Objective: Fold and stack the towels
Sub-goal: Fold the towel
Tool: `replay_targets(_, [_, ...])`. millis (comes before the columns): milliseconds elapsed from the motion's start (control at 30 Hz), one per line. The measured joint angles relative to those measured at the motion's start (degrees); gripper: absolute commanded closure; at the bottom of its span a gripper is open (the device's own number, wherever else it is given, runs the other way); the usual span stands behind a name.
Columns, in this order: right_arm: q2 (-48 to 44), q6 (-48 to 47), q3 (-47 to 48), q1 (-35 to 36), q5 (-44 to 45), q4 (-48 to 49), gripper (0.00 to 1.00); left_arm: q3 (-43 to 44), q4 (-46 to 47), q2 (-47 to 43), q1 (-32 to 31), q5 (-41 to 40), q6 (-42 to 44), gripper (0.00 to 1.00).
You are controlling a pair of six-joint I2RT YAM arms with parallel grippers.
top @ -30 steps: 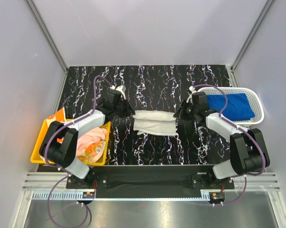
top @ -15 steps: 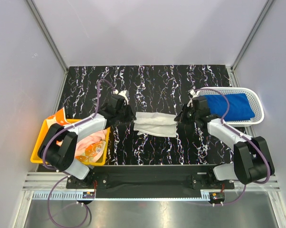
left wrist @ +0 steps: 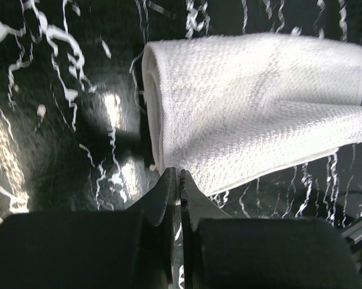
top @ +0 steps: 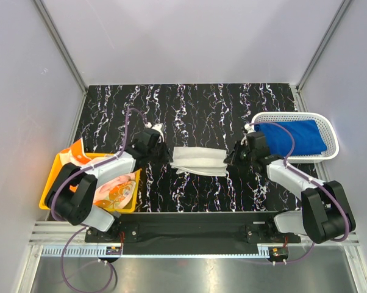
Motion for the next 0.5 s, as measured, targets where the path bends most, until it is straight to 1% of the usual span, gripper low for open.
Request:
replay_targets(133, [-0.07,1.07,-2.36,0.42,-0.26,0.63,0.98,-1.36,-0.07,0.00,-0.70,0.00,-0.04,1.00])
replay_targets(200, [-0.07,1.49,-3.21,0.72,-0.26,0.70,0.93,-1.62,0.02,0.00,-0.94,0.00,-0.02,1.00])
replay_targets(267, [-0.09,2.01,-3.82,0.98,-0.24,1.01,0.92,-1.75,0.02,0.00,-1.01,-0.02,-0.02,1.00])
replay_targets(300, [-0.13,2.25,-4.04,1.07,-0.22,1.11,0.89,-1.84,0.04,0.00,-1.03,-0.02,-0.02,0.98])
replay_targets(333, [-0.26,2.56,-4.26,1.11,-0.20,1.31,0.82,-1.95,0.13,0.00,-1.09,-0.02,-0.02,0.93])
replay_targets(367, [-0.42,2.84,-4.42,1.14,-0.09,1.44,0.79,-2.05,0.13,0.00,-1.16,-0.02,-0.02,0.83])
replay_targets(400, [-0.70,3.08,-4.57,1.14,0.04,1.44,0.75,-2.08,-0.07,-0.02,-1.18,-0.02,0.17,0.78])
replay_targets(433, [-1.03,3.39,-4.68,1.14,0.17,1.44,0.67,-2.08,-0.17,-0.09,-1.22,-0.04,0.31,0.74])
replay_targets(467, [-1.36,3.61,-4.70,1.14,0.24,1.40,0.63,-2.08,-0.44,-0.31,-1.25,-0.07,0.48,0.69])
replay_targets(500, [-1.77,3.82,-4.70,1.16,0.33,1.38,0.60,-2.08,-0.79,-0.66,-1.25,-0.11,0.72,0.62])
